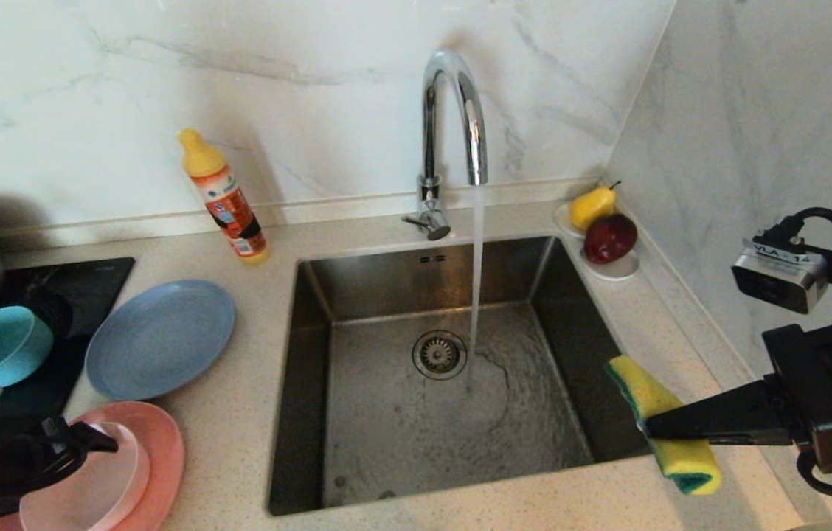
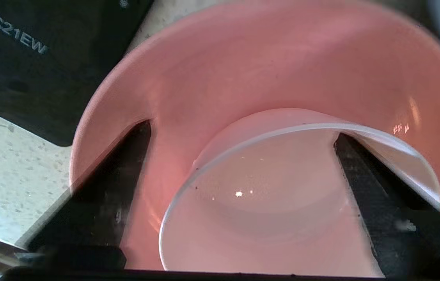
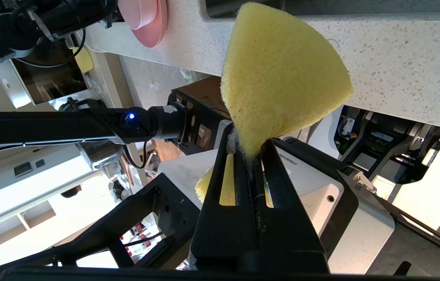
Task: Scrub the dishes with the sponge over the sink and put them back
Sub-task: Wash the bowl
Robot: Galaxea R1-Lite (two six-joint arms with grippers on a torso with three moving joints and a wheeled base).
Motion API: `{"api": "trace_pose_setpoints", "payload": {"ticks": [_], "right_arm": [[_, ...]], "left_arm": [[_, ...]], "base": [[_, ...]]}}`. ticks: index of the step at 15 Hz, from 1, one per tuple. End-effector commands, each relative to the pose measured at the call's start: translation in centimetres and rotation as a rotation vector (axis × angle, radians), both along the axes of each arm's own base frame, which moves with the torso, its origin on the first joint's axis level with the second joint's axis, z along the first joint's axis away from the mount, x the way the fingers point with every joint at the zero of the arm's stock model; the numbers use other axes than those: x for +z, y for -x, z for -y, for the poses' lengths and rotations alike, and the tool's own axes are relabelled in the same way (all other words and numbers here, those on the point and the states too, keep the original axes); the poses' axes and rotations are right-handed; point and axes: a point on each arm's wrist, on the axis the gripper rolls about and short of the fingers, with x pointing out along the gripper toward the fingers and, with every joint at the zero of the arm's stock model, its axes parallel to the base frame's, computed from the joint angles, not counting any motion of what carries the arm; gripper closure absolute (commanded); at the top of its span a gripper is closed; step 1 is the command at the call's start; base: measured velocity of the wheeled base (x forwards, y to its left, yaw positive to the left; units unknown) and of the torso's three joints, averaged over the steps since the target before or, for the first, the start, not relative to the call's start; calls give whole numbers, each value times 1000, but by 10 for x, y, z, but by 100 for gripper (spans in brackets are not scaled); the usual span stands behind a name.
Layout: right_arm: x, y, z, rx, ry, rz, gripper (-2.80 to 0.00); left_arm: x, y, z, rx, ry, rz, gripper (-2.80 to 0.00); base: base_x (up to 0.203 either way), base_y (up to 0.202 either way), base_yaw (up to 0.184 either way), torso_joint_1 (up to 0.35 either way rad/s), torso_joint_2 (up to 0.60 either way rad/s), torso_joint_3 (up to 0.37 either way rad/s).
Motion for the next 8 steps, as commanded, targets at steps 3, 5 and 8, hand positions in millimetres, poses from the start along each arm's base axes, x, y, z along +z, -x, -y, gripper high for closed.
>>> {"api": "trace_pose_setpoints", "payload": {"ticks": [3, 5, 8], "right_arm": [[-1, -1, -1, 2, -1, -10, 0], [0, -1, -1, 6, -5, -8, 0], [2, -1, -1, 6, -10, -3, 0]], "left_arm": [[0, -1, -1, 14, 4, 4, 0], [-3, -2, -2, 16, 8, -8, 0], [-5, -4, -6, 24, 10, -14, 0]], "base": [[0, 0, 0, 0, 0, 0], [0, 0, 0, 0, 0, 0], [0, 0, 0, 0, 0, 0]]}}
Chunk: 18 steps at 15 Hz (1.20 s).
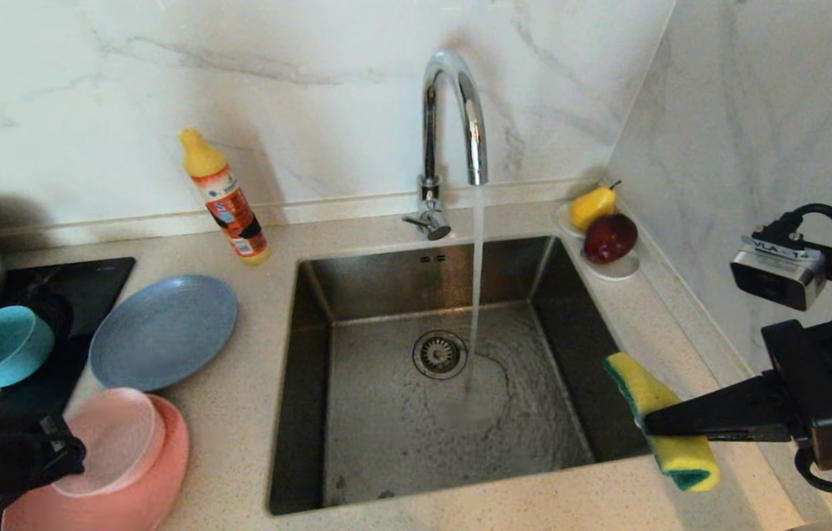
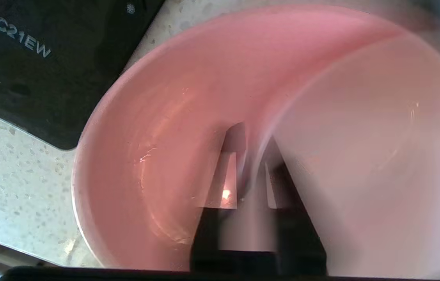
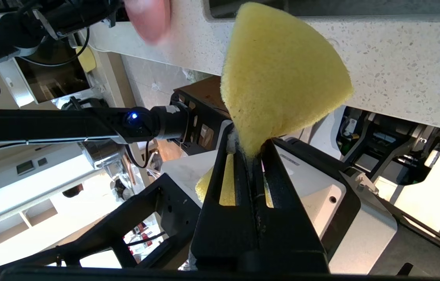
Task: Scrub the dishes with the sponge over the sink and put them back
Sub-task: Wash the bowl
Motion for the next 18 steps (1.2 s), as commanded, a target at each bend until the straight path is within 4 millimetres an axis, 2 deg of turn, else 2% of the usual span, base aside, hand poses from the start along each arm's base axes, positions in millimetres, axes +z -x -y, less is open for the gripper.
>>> {"api": "trace_pose_setpoints", "payload": {"ticks": [1, 5, 9, 12, 15, 18], "right_arm": [[0, -1, -1, 2, -2, -9, 0], [-2, -2, -1, 2, 1, -15, 0], [-3, -3, -2, 2, 4, -21, 0], [-3, -3, -2, 5, 4, -18, 0], [-2, -5, -3, 6, 5, -15, 0], [-2, 0, 0, 5, 2, -9, 0]], "left_arm": [[-2, -1, -3, 12, 4, -10, 0], [7, 1, -20, 62, -16, 17, 0], [23, 14, -13, 46, -2, 43, 0], [59, 35, 3, -12, 26, 149, 0], [113, 56, 25, -135, 68, 277, 0], [142, 66, 53, -304, 47, 351, 0]], "base": [[0, 0, 0, 0, 0, 0], [0, 0, 0, 0, 0, 0], [0, 0, 0, 0, 0, 0], [0, 0, 0, 0, 0, 0], [0, 0, 0, 0, 0, 0], [0, 0, 0, 0, 0, 0]]}}
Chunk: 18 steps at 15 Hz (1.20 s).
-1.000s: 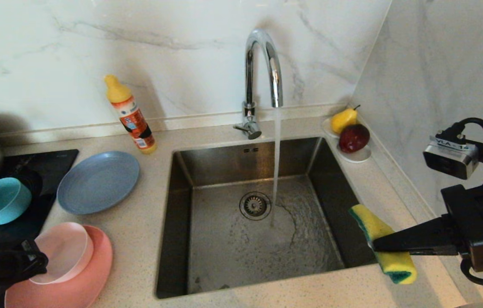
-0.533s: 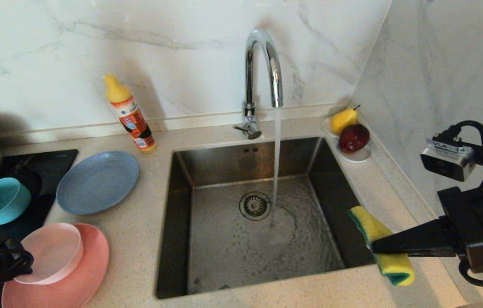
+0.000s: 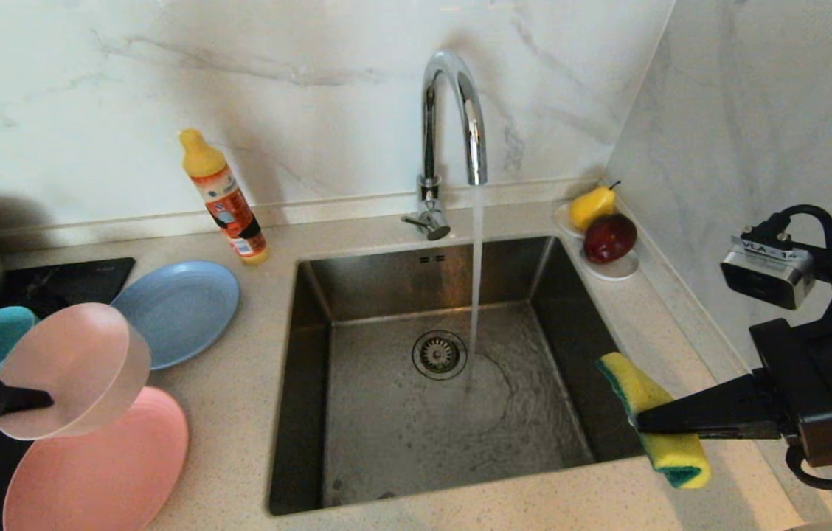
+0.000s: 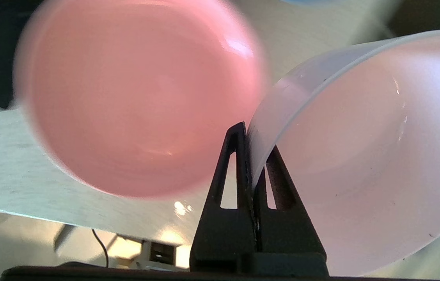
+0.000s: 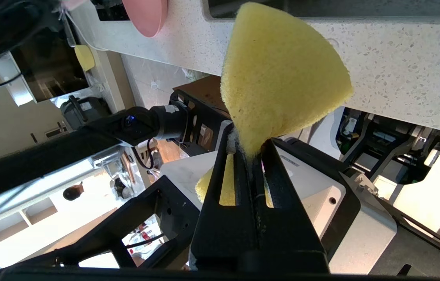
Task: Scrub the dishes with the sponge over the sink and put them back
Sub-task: Wash the bowl
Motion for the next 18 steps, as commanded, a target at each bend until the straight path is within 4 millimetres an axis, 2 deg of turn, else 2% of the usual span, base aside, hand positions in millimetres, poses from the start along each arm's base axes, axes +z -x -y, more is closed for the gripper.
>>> {"api": "trace_pose_setpoints", "payload": {"ticks": [1, 3, 5, 9, 11, 15, 18], "right_arm": [[0, 7, 4, 0, -6, 1, 0], [5, 12, 7, -2, -17, 23, 0], [7, 14, 8, -2, -22, 36, 0], [11, 16, 10, -9, -28, 53, 0], [14, 17, 11, -10, -39, 74, 0], [14, 17, 11, -12, -48, 87, 0], [17, 21, 13, -15, -54, 105, 0]], "left_arm": [[28, 16, 25, -120, -58, 119, 0], [34, 14, 44, -248, -70, 139, 0], [31, 0, 65, -366, -94, 105, 0], [2, -59, 105, -477, -137, 42, 0], [-13, -86, 135, -506, -178, 45, 0], [-46, -119, 195, -561, -252, 23, 0], [-49, -148, 232, -546, -193, 44, 0]], "base": [[0, 0, 0, 0, 0, 0], [0, 0, 0, 0, 0, 0], [0, 0, 0, 0, 0, 0], [0, 0, 0, 0, 0, 0], [0, 0, 0, 0, 0, 0], [0, 0, 0, 0, 0, 0], [0, 0, 0, 0, 0, 0]]}}
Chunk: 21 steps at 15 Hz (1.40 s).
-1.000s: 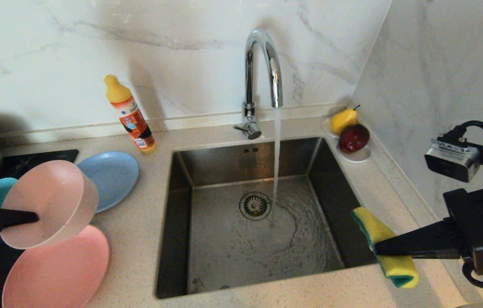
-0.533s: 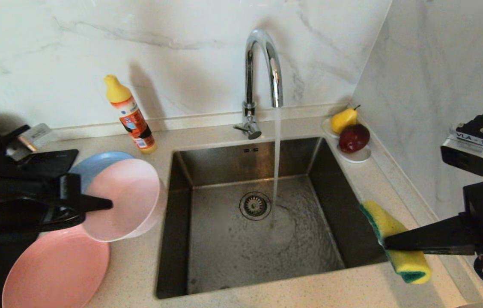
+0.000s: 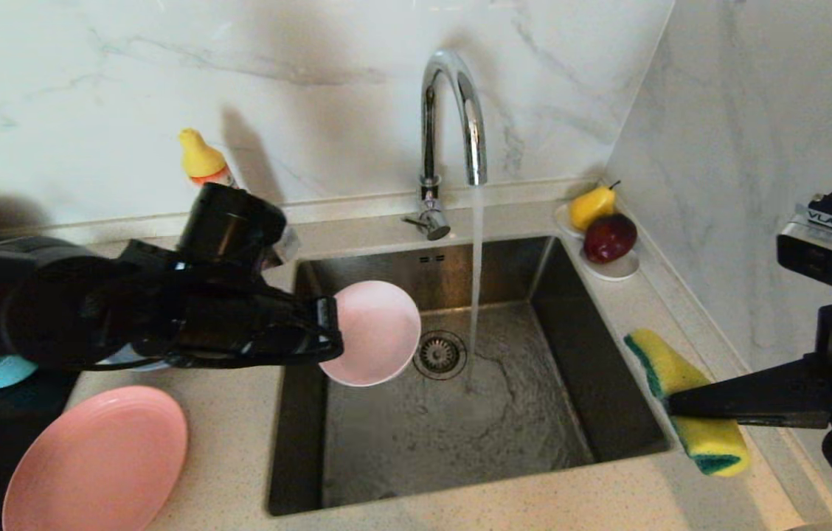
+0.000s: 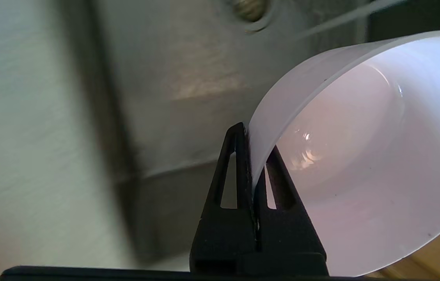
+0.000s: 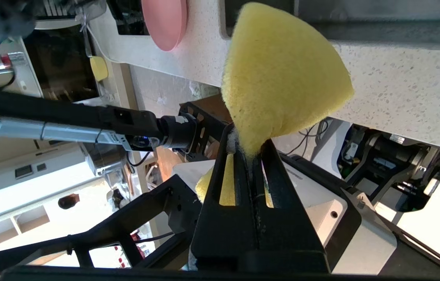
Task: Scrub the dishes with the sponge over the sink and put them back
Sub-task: Wash the bowl
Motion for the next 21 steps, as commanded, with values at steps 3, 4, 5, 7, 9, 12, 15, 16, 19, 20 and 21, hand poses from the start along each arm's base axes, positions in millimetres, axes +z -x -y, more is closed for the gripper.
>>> {"api": "trace_pose_setpoints", "payload": {"ticks": [3, 4, 5, 7, 9, 12, 15, 16, 19, 20, 21], "right_arm": [[1, 0, 2, -12, -3, 4, 0], [0, -1, 2, -15, 0, -1, 0], [-1, -2, 2, -15, 2, -3, 0], [-3, -4, 1, -14, 6, -13, 0], [-4, -4, 0, -12, 7, -19, 0], [-5, -5, 1, -14, 9, -23, 0], [-5, -4, 1, -14, 9, -23, 0], [-5, -4, 1, -14, 10, -24, 0], [-6, -4, 2, -18, 12, -28, 0], [-6, -5, 2, -20, 11, -26, 0], [-6, -5, 2, -20, 11, -27, 0]], "left_arm": [[-29, -41, 55, -32, 18, -60, 0], [-33, -46, 62, -28, 26, -63, 0], [-33, -53, 68, -8, 54, -61, 0], [-36, -64, 78, 8, 78, -58, 0], [-42, -73, 88, 3, 84, -55, 0], [-47, -84, 102, 20, 90, -37, 0], [-52, -88, 113, 33, 92, -31, 0], [-52, -89, 115, 32, 95, -28, 0], [-50, -92, 116, 44, 112, -26, 0], [-50, -91, 117, 43, 113, -27, 0], [-51, -91, 116, 44, 110, -31, 0]], "base": [[0, 0, 0, 0, 0, 0], [0, 0, 0, 0, 0, 0], [0, 0, 0, 0, 0, 0], [0, 0, 0, 0, 0, 0], [0, 0, 0, 0, 0, 0], [0, 0, 0, 0, 0, 0], [0, 0, 0, 0, 0, 0], [0, 0, 0, 0, 0, 0], [0, 0, 0, 0, 0, 0], [0, 0, 0, 0, 0, 0], [0, 0, 0, 0, 0, 0]]}}
